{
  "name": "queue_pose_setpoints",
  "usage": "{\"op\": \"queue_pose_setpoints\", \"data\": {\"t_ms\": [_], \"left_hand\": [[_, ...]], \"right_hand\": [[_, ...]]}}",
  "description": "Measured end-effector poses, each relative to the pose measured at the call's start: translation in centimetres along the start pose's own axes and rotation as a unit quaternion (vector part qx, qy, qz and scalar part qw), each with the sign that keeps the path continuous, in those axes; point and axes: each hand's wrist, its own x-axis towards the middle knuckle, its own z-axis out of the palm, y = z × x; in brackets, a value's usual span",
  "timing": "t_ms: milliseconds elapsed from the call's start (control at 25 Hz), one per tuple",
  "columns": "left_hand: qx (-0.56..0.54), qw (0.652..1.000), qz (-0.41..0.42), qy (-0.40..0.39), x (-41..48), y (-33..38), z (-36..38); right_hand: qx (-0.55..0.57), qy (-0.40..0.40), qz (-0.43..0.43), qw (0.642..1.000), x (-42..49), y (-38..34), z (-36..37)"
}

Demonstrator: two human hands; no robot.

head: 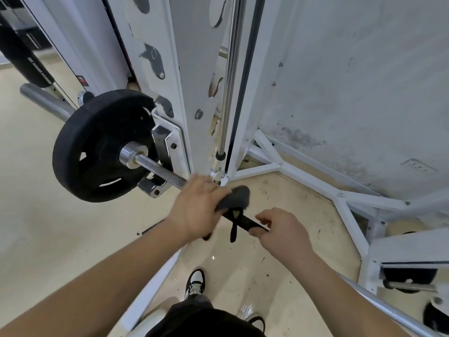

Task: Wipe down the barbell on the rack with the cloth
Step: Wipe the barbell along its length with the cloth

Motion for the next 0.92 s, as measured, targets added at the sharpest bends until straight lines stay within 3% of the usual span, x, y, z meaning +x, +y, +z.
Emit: {"op": "queue_pose_setpoints", "data": {"t_ms": [120,160,280,360,440,560,600,680,760,840,920], "left_hand": [[0.034,0.984,-0.17,0.036,-0.2,-0.8,-0.8],[0.024,0.984,-0.175,0.038,-0.2,0.9,-0.2],[-0.044,0.999,-0.018,0.019,-0.6,7.1,1.7],[-0.068,0.996,0.06,-0.004,-0.4,6.1,2.0],[-0.055,0.998,0.009,-0.017,0.2,2.6,1.6],[-0.031,0.989,-0.134,0.046,0.0,3.0,1.5],[-0.042,0.99,-0.123,0.053,-0.3,5.3,1.9],[-0.063,0.997,-0.009,0.042,-1.5,9.6,2.4],[-0.08,0.995,0.063,0.02,-1.2,9.1,2.3],[-0.066,0.998,-0.008,0.004,-0.2,6.8,2.4],[-0.041,0.991,-0.119,0.042,0.0,8.2,2.8]], "right_hand": [[-0.078,-0.012,0.016,0.997,-1.3,2.3,-1.0],[-0.091,-0.018,0.028,0.995,-1.6,2.7,-1.1],[-0.076,-0.007,0.04,0.996,-2.2,3.0,-0.7],[-0.068,0.003,0.04,0.997,-2.4,3.2,-0.5],[-0.039,0.015,0.049,0.998,-2.7,3.5,-0.6],[0.015,0.035,0.056,0.998,-3.2,3.8,-0.4],[0.04,0.038,0.055,0.997,-3.5,4.0,-0.4],[0.076,0.046,0.051,0.995,-4.2,5.0,-0.8],[0.045,0.042,0.041,0.997,-5.2,6.9,-1.8],[-0.012,0.032,0.044,0.998,-6.2,8.8,-2.8],[-0.041,0.029,0.051,0.997,-7.0,9.9,-3.1]]}}
